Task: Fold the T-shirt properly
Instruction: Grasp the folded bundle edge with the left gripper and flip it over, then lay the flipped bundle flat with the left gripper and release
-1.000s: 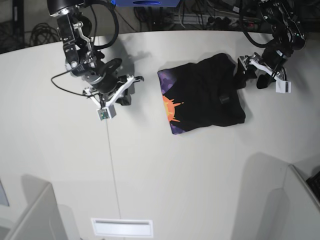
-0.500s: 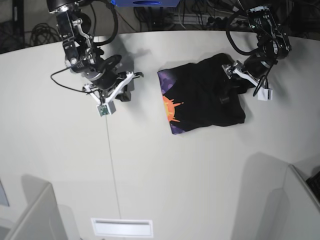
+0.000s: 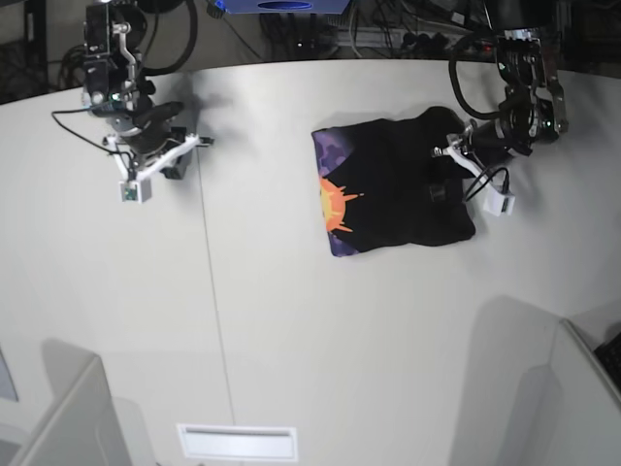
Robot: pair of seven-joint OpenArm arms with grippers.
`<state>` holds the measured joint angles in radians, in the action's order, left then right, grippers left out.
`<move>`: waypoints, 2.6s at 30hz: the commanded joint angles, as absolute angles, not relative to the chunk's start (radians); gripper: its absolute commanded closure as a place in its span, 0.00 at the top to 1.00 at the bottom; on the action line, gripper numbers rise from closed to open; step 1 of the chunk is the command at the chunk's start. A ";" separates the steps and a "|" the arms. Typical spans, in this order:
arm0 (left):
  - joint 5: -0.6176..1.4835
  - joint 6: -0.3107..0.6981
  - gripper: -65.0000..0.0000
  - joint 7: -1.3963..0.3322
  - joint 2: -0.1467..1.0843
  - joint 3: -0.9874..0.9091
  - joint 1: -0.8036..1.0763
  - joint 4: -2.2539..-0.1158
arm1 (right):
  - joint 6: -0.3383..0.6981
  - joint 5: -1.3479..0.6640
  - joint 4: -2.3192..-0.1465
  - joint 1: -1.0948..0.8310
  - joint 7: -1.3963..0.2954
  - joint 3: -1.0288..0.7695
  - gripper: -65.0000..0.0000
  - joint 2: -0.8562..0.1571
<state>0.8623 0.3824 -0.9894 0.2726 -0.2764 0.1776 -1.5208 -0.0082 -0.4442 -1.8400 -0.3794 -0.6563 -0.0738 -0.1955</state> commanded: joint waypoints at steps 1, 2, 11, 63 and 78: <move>0.874 0.377 0.00 -0.983 0.314 -0.242 0.148 -1.537 | -0.004 -0.450 -1.871 -0.383 -0.636 -0.088 0.00 -0.200; 0.874 0.363 0.00 -0.983 0.346 -0.200 0.128 -1.537 | -0.004 -0.450 -1.879 -0.394 -0.636 -0.101 0.00 -0.200; 0.826 0.346 0.00 -0.983 0.584 0.364 -0.196 -1.537 | -0.004 -0.452 -1.896 -0.455 -0.641 -0.278 0.00 -0.117; -0.081 0.698 0.00 -0.745 0.286 1.012 -0.437 -1.434 | -0.004 -0.450 -1.890 -0.530 -0.636 -0.435 0.00 0.030; -0.081 0.698 0.00 -0.748 0.274 1.010 -0.475 -1.437 | -0.004 -0.450 -1.890 -0.530 -0.636 -0.435 0.00 0.031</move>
<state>-0.0998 0.6754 -0.7444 0.2794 1.0119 -0.4656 -1.4357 -0.0078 -0.4446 -1.8751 -0.5297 -0.6540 -0.4320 0.0360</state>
